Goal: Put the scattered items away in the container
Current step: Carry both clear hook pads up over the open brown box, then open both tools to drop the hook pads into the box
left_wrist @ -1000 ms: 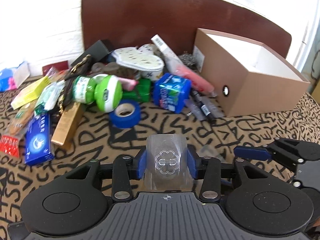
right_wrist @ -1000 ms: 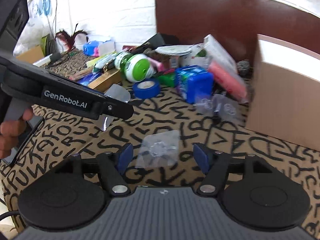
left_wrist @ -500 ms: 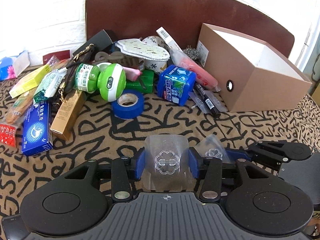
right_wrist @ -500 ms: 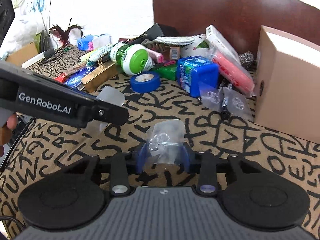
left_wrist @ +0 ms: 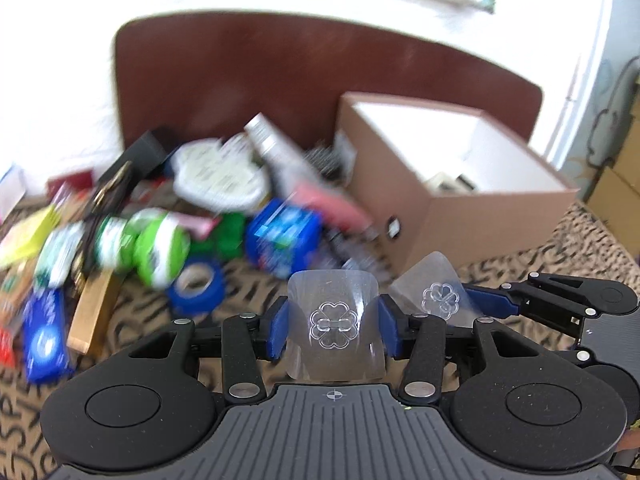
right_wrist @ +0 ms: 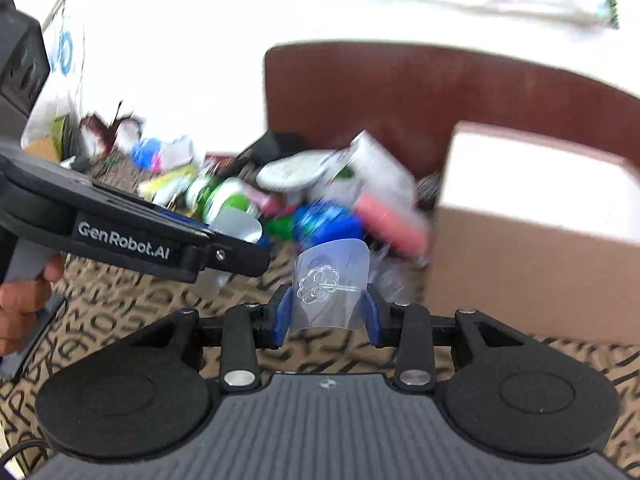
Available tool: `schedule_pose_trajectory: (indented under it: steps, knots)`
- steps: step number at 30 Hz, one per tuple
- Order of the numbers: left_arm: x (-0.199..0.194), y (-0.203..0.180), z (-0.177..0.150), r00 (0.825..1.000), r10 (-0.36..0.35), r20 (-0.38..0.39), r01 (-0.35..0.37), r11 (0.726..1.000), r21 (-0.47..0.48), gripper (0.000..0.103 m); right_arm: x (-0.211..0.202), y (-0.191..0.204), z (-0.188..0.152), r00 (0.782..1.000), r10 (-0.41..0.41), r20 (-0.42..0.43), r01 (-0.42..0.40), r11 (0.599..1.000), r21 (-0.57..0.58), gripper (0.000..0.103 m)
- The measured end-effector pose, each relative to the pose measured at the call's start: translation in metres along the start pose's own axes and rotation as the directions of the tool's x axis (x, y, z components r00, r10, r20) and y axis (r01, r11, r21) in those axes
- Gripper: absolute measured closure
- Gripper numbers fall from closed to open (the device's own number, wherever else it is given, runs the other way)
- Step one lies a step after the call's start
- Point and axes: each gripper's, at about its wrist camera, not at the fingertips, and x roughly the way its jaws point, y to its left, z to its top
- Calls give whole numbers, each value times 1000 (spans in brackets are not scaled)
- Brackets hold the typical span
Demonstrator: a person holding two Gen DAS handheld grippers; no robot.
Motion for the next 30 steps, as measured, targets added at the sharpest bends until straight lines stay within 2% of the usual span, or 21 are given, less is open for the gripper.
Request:
schedule_pose_trajectory:
  steps: [8,14,23,30]
  knots:
    - [5,-39,54,992,-118,43,117,993,36,54,-31,-48,36,991,-83,102,80,996,32,61]
    - [23,-66,93,988,-145,54,141,988,68,54,-40,-88,60,981,-142,132,137,990,47,61]
    - [83,-97,147,989,-144,25,142,987,75,54,-3,-155,87,972,-229,49,226,973,45,61]
    - [146,-102,174,998,-63,-25,64,996,64,53,47,-185,103,964,-261,-46,261,965,-9,61]
